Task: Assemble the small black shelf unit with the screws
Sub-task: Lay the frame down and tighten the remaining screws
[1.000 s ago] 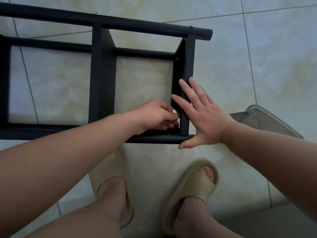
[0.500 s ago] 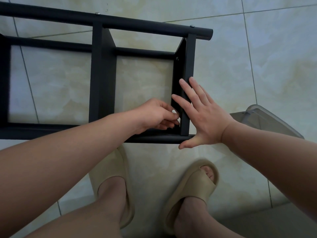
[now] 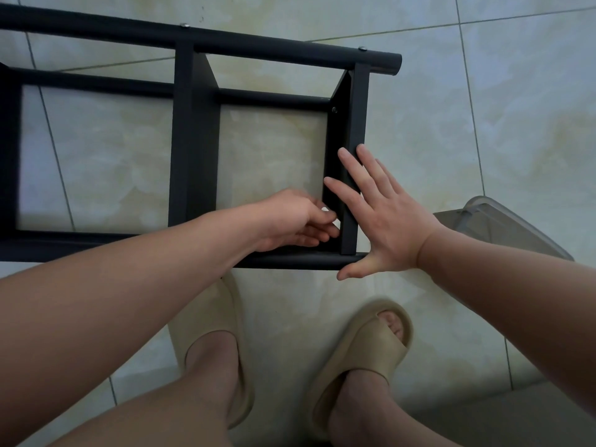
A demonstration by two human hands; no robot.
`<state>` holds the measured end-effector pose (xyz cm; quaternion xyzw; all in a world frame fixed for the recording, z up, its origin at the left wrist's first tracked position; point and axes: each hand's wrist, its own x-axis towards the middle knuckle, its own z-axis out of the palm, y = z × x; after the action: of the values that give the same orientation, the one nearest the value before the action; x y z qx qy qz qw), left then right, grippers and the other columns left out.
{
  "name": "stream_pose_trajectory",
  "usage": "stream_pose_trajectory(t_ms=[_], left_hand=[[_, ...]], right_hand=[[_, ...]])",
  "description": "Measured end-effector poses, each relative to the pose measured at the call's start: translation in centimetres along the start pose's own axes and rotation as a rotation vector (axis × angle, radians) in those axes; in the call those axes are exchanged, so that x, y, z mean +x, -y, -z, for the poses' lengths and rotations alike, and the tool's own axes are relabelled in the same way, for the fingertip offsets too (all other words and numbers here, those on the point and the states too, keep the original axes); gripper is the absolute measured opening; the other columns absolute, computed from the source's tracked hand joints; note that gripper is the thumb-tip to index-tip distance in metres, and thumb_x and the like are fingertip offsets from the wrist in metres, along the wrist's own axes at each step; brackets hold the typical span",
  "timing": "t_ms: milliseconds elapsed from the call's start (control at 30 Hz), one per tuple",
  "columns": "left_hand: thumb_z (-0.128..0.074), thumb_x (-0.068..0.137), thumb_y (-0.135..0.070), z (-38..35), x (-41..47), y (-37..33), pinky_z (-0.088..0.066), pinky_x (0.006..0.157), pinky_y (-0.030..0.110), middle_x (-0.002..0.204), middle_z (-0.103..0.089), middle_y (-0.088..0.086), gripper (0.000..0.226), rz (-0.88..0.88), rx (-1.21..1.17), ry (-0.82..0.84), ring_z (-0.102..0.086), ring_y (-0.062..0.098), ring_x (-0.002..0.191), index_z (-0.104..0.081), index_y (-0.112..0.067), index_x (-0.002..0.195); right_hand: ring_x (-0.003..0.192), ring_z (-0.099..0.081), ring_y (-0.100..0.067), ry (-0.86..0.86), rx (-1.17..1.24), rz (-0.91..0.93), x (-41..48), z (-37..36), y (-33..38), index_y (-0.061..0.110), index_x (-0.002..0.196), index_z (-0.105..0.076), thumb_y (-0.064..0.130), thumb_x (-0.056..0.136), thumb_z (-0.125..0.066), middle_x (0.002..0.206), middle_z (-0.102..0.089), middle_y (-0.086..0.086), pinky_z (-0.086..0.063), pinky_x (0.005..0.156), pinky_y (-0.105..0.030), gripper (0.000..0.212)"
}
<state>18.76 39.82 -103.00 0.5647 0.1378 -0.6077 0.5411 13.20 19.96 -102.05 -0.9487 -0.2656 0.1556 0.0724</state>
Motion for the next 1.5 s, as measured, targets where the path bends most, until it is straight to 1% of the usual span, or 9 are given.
stream_pose_trajectory(t_ms=[200, 500, 700, 867, 1067, 1200, 1267, 1367, 1500], left_hand=[[-0.056, 0.1, -0.01, 0.2, -0.4, 0.0, -0.05, 0.067, 0.022, 0.073, -0.071, 0.003, 0.017, -0.026, 0.113, 0.002, -0.061, 0.011, 0.066, -0.06, -0.013, 0.084], [-0.058, 0.098, -0.006, 0.5, -1.1, 0.4, -0.048, 0.079, 0.029, 0.078, -0.07, 0.002, 0.018, -0.062, 0.3, 0.057, -0.062, 0.012, 0.073, -0.064, -0.012, 0.082], [-0.065, 0.095, -0.007, 0.5, -1.0, 0.4, -0.045, 0.061, 0.016, 0.068, -0.065, -0.006, 0.016, -0.143, 0.5, 0.067, -0.056, 0.003, 0.059, -0.066, -0.013, 0.081], [-0.068, 0.092, -0.011, 0.7, -0.7, 0.5, -0.038, 0.054, 0.012, 0.058, -0.056, -0.011, 0.018, -0.176, 0.599, 0.093, -0.047, -0.001, 0.051, -0.066, -0.017, 0.076], [-0.074, 0.09, -0.022, 1.8, -0.3, 0.9, -0.045, 0.063, 0.015, 0.069, -0.067, -0.007, 0.012, -0.165, 0.633, 0.037, -0.056, 0.003, 0.059, -0.074, -0.027, 0.079], [-0.071, 0.092, -0.02, 2.1, -0.3, 0.8, -0.052, 0.07, 0.02, 0.074, -0.075, -0.007, 0.006, -0.191, 0.742, 0.007, -0.065, 0.003, 0.065, -0.075, -0.018, 0.089], [-0.07, 0.093, -0.02, 1.9, -0.3, 0.5, -0.05, 0.068, 0.016, 0.075, -0.075, -0.01, 0.004, -0.23, 0.814, -0.018, -0.066, -0.003, 0.067, -0.073, -0.021, 0.091], [-0.072, 0.09, -0.02, 1.6, -0.5, 0.1, -0.041, 0.059, 0.005, 0.074, -0.073, -0.015, 0.014, -0.283, 0.879, -0.042, -0.062, -0.012, 0.065, -0.067, -0.032, 0.095], [-0.074, 0.088, -0.022, 1.6, -0.5, -0.1, -0.043, 0.062, 0.006, 0.088, -0.073, -0.009, 0.013, -0.315, 0.969, -0.081, -0.065, 0.001, 0.078, -0.073, -0.024, 0.101]], right_hand=[[0.154, 0.002, -0.045, -0.003, -0.007, 0.005, 0.0, -0.1, 0.0, 0.006, 0.158, -0.024, 0.1, 0.067, -0.041, 0.166, -0.005, -0.026, -0.018, 0.121, -0.064, 0.131], [0.154, 0.003, -0.045, 0.002, -0.012, 0.002, 0.0, -0.1, 0.0, 0.006, 0.158, -0.024, 0.1, 0.067, -0.04, 0.167, -0.003, -0.025, -0.018, 0.12, -0.064, 0.132], [0.154, 0.003, -0.045, -0.002, -0.006, 0.006, 0.0, -0.1, -0.1, 0.006, 0.158, -0.025, 0.1, 0.067, -0.041, 0.166, -0.004, -0.026, -0.018, 0.12, -0.064, 0.132], [0.154, 0.003, -0.045, -0.012, -0.01, 0.012, 0.0, -0.3, -0.1, 0.007, 0.158, -0.024, 0.1, 0.068, -0.038, 0.167, -0.004, -0.025, -0.019, 0.12, -0.064, 0.13], [0.154, 0.004, -0.044, -0.003, -0.009, 0.002, 0.0, -0.3, -0.1, 0.007, 0.158, -0.024, 0.101, 0.067, -0.039, 0.167, -0.003, -0.025, -0.016, 0.122, -0.062, 0.132], [0.154, 0.001, -0.046, -0.015, -0.004, 0.007, 0.0, -0.2, -0.1, 0.006, 0.158, -0.026, 0.1, 0.067, -0.039, 0.166, -0.005, -0.026, -0.018, 0.121, -0.063, 0.131], [0.154, 0.001, -0.046, -0.013, -0.006, 0.007, 0.0, -0.2, -0.1, 0.006, 0.157, -0.027, 0.1, 0.067, -0.04, 0.166, -0.005, -0.026, -0.018, 0.121, -0.063, 0.131], [0.154, 0.002, -0.046, -0.009, -0.004, 0.005, 0.0, -0.2, 0.0, 0.006, 0.158, -0.026, 0.1, 0.067, -0.04, 0.167, -0.004, -0.025, -0.018, 0.121, -0.063, 0.131], [0.154, 0.002, -0.046, -0.014, -0.002, 0.009, 0.0, -0.2, -0.1, 0.006, 0.157, -0.026, 0.099, 0.068, -0.04, 0.166, -0.005, -0.026, -0.017, 0.121, -0.063, 0.13]])
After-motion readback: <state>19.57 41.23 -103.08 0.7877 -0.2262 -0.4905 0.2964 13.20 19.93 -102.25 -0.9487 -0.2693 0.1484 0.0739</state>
